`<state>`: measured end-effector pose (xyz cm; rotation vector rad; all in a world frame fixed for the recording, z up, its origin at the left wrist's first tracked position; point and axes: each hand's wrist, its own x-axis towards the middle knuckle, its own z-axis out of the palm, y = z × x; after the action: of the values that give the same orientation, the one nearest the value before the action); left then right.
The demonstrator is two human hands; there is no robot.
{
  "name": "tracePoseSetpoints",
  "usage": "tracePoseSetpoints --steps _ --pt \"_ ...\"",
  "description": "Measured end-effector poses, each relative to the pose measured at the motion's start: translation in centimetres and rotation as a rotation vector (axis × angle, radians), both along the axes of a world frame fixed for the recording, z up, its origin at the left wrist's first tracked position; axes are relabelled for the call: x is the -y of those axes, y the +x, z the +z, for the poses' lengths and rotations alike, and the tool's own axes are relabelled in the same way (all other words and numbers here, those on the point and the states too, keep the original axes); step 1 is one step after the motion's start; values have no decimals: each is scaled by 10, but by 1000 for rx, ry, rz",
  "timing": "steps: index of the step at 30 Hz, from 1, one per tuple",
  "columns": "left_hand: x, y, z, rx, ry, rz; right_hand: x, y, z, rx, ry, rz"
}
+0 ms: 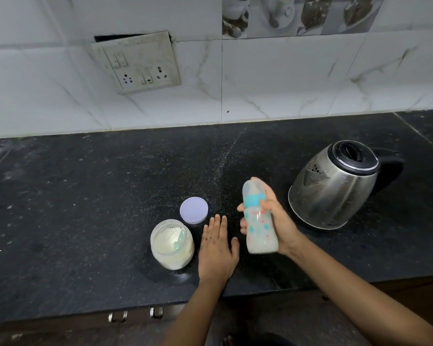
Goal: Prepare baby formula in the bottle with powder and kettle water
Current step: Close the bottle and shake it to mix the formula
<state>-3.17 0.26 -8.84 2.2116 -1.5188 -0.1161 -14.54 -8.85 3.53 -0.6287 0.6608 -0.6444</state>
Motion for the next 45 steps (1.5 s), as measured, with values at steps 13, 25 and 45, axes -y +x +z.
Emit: tracePoseSetpoints --steps 13,25,45 --pt "0 -1 1 -2 8 15 15 7 7 219 306 -195" --pt "1 0 2 7 23 5 27 -1 12 209 148 58" --pt "-1 1 4 9 14 -4 16 -9 -9 267 132 114"
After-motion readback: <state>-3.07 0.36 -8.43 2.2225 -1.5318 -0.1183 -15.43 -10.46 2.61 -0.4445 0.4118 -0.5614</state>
